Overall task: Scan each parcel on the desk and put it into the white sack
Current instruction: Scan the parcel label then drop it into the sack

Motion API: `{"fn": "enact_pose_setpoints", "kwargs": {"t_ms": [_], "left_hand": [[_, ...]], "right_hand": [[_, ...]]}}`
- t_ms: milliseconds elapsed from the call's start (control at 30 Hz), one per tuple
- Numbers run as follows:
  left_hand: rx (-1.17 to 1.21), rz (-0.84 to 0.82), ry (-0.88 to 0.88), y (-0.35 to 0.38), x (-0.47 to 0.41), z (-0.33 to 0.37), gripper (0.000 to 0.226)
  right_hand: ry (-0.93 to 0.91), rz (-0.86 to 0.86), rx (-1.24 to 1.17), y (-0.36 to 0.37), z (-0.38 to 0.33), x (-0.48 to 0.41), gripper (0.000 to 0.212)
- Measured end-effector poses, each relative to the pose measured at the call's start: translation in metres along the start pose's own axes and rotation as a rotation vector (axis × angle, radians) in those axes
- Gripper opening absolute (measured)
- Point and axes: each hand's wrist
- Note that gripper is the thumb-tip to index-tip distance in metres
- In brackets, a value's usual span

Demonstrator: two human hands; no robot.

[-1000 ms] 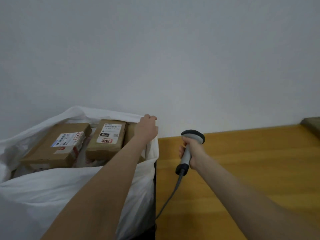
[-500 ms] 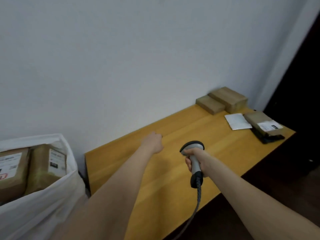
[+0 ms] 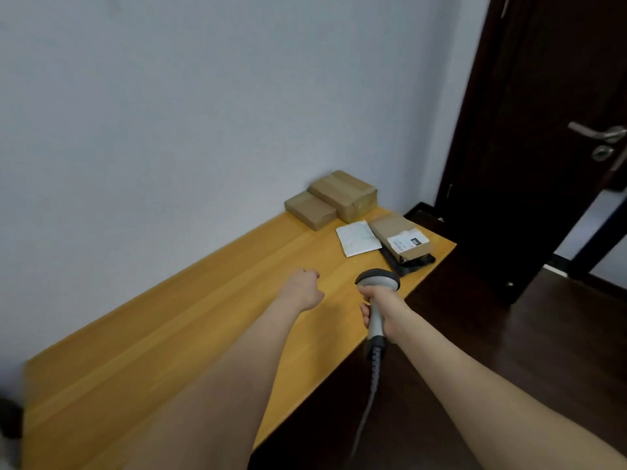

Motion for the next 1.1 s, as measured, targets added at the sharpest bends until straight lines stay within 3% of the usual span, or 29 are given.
{"fn": "enact_pose_setpoints", "kwargs": {"t_ms": [300, 533, 833, 900, 967, 1000, 1100], "left_hand": [[0.015, -0.025, 0.095, 0.016, -0.087, 0.090, 0.050], [0.069, -0.075, 0.112, 0.031, -0.180, 0.111, 0.050], [0.284, -0.182, 0.009, 0.059, -0.283, 0.127, 0.052], [0.385, -0.186, -0.060, 0.066, -0.300, 0.132, 0.038], [0.495, -0.188, -0.129, 0.075, -0.313, 0.136, 0.004], [0.570, -0.187, -0.164, 0.080, -0.317, 0.138, 0.005], [0.777, -0.221, -0.298, 0.099, -0.328, 0.142, 0.041]], "right_hand": [[-0.059, 0.130, -0.151, -0.082, -0.066, -0.040, 0.014], [-0.029, 0.192, -0.182, -0.109, -0.119, -0.105, 0.017], [-0.006, 0.329, -0.117, -0.148, -0.180, -0.191, 0.013], [-0.011, 0.365, -0.096, -0.155, -0.192, -0.210, 0.016], [-0.008, 0.393, -0.057, -0.160, -0.203, -0.229, 0.019], [-0.012, 0.411, -0.027, -0.163, -0.207, -0.238, 0.018], [0.001, 0.405, 0.080, -0.171, -0.220, -0.266, 0.019]]}}
Point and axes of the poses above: each hand's wrist, its own x-axis away from the middle knuckle, its own y-axis out of the palm, z = x × y, and after that the axes turned 7 degrees about y, right-handed
